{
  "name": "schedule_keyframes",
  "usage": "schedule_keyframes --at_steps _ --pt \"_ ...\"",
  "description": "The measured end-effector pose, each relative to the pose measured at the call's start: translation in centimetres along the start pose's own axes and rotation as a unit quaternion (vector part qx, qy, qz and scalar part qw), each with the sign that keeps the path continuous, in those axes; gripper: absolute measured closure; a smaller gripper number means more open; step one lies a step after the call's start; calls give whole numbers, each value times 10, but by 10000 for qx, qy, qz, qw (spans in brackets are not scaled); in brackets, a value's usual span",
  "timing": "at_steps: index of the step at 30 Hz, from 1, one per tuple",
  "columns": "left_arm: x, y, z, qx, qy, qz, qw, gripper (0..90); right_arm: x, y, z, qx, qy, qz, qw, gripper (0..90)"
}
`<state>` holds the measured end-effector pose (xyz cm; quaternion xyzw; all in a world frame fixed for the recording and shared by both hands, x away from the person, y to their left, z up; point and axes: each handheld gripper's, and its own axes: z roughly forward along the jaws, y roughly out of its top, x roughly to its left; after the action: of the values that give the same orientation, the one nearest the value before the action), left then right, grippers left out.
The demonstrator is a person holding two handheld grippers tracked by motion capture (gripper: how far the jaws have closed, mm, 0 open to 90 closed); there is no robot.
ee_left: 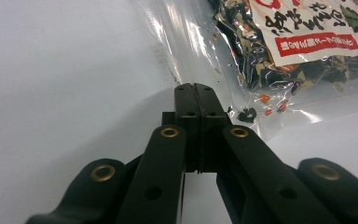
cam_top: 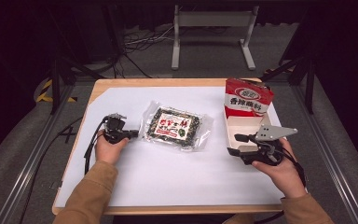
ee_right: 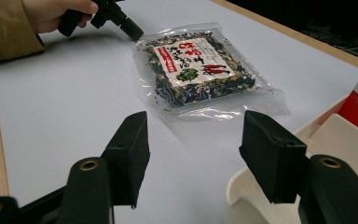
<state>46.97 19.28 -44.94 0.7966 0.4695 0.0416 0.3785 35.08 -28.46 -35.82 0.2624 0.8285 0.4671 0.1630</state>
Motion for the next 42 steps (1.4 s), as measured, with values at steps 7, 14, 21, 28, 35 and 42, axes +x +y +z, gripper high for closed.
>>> schedule_keyframes --at_steps 7,14,21,28,35,42 --pt "-4 1 -5 -59 125 186 9997 900 1 0 0 -6 15 -3 10000 423" --pt "-7 5 -26 -476 -82 287 9984 900 1 1 1 -12 15 -28 10000 426" --pt "-19 14 -61 -940 -214 597 9936 900 1 2 0 -32 -11 -42 10000 425" --pt "-42 20 -97 -1313 -290 963 9862 900 2 2 0 -32 -9 -47 10000 425" --pt "-72 28 -128 -1715 -456 1429 9737 900 3 2 0 -37 -6 -61 10000 424" --pt "-93 30 -146 -1947 -542 1801 9627 900 3 2 0 -32 -5 -60 10000 423"
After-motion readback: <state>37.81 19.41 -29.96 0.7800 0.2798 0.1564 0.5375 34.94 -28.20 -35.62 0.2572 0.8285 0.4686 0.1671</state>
